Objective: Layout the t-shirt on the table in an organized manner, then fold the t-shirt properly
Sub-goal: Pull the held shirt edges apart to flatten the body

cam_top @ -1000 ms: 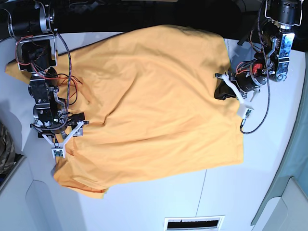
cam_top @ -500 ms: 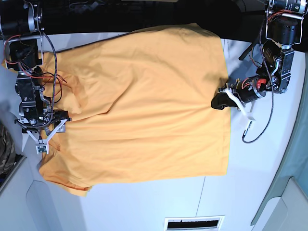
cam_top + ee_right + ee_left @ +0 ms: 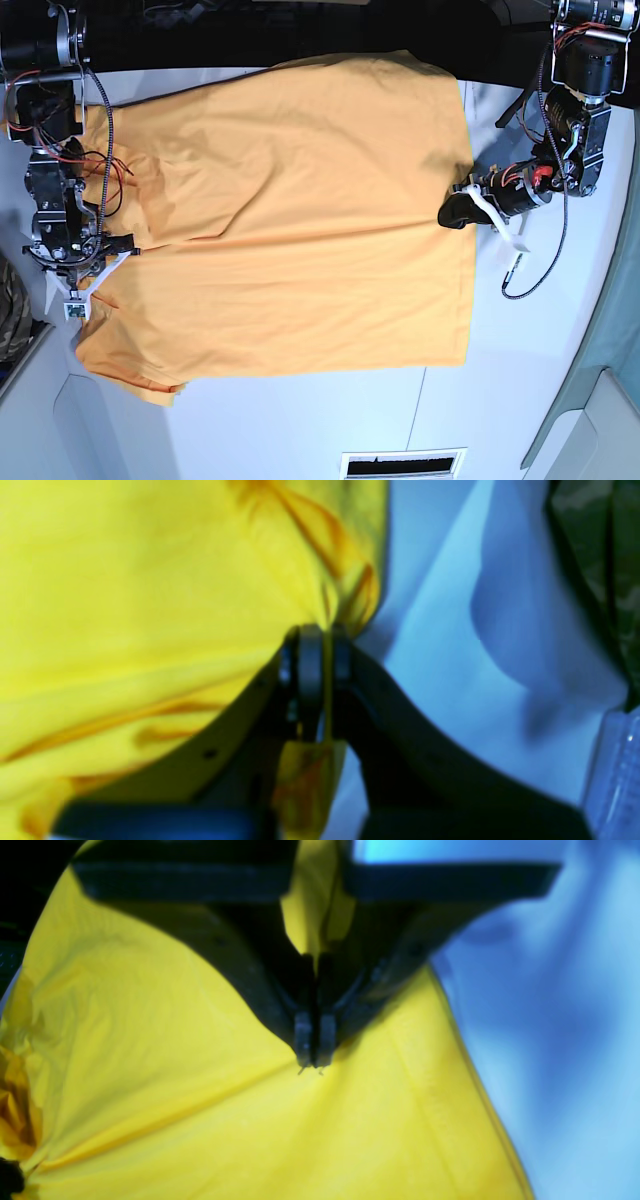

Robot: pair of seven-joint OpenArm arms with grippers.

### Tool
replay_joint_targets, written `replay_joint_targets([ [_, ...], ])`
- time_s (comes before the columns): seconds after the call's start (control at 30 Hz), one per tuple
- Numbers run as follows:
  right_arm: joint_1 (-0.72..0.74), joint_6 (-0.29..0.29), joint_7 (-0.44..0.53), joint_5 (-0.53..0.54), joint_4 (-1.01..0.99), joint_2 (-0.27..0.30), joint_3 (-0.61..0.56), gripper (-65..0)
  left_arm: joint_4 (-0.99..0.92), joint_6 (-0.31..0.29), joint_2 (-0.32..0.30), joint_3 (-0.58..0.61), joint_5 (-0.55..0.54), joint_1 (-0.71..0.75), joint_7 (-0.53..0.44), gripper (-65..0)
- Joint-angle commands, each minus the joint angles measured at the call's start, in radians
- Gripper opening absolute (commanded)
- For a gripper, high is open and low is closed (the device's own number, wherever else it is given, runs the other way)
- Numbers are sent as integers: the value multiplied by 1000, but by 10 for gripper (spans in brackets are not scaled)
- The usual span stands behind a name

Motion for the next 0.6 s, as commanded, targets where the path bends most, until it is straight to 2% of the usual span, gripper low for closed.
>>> replay_joint_targets([
  [0.0,31,10,23,2,42,23,29,-650,-38,131,-6,12,208,31,170,-650],
  [0.07,31,39,16,36,83,23,75,-650,-38,131,-6,12,208,31,170,-650],
  [0.2,31,40,-15,64,132,27,166,-650,-38,131,-7,12,209,30,171,-650],
  [0.23,31,43,-18,72,132,29,184,-604,-38,131,-8,12,208,30,171,-650],
  [0.33,25,47,-26,90,131,36,230,-382,-38,131,-9,12,218,27,171,-650],
  [0.37,20,47,-27,94,131,43,240,-341,-38,131,-9,12,228,25,171,-650],
  [0.57,9,28,-30,98,131,89,276,-329,-38,131,-9,12,249,19,174,-650],
])
